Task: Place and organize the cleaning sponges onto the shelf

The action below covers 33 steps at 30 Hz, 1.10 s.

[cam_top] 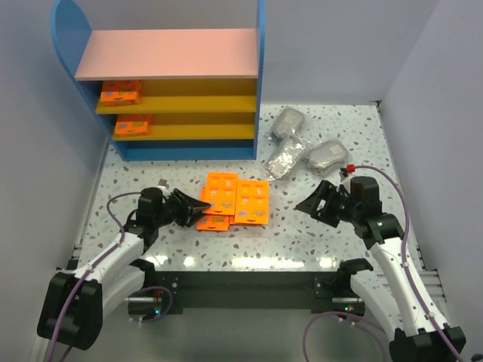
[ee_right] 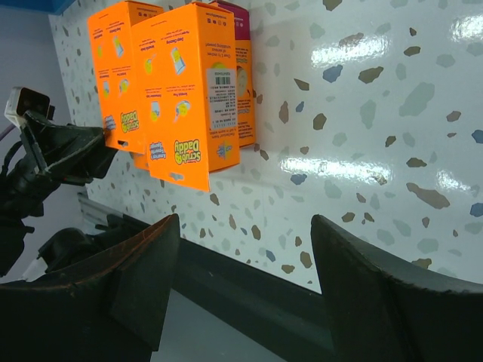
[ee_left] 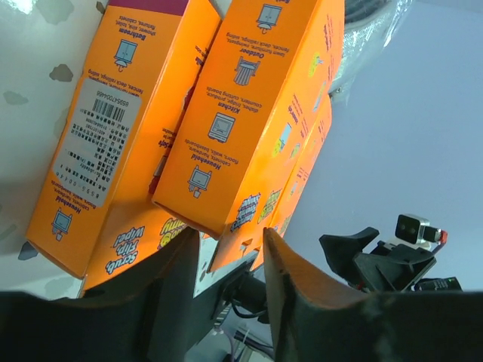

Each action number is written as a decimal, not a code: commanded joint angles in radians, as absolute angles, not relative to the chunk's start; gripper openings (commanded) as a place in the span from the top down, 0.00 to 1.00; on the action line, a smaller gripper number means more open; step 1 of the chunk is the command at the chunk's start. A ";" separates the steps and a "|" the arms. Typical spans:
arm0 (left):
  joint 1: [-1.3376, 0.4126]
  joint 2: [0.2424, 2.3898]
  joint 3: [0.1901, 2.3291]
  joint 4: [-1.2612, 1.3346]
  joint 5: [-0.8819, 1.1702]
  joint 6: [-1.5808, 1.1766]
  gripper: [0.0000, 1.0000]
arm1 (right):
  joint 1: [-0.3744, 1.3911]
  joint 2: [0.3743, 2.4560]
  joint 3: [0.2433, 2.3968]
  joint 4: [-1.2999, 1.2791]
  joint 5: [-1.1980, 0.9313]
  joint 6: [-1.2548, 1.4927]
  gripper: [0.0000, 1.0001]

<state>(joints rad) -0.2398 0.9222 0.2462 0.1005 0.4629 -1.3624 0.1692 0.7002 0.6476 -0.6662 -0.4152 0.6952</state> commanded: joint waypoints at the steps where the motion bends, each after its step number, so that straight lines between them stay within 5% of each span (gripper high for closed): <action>1: -0.255 0.948 0.227 0.207 0.446 -1.379 0.62 | 0.170 0.703 0.649 -0.635 -0.439 0.693 0.26; 11: -0.255 0.861 0.212 0.164 0.428 -1.364 1.00 | 0.170 0.709 0.653 -0.637 -0.439 0.695 0.27; 24: -0.232 0.758 0.497 0.066 0.397 -1.296 1.00 | 0.170 0.707 0.670 -0.653 -0.442 0.683 0.28; 33: 0.000 0.843 0.548 0.213 0.607 -1.319 1.00 | 0.170 0.703 0.675 -0.670 -0.440 0.673 0.28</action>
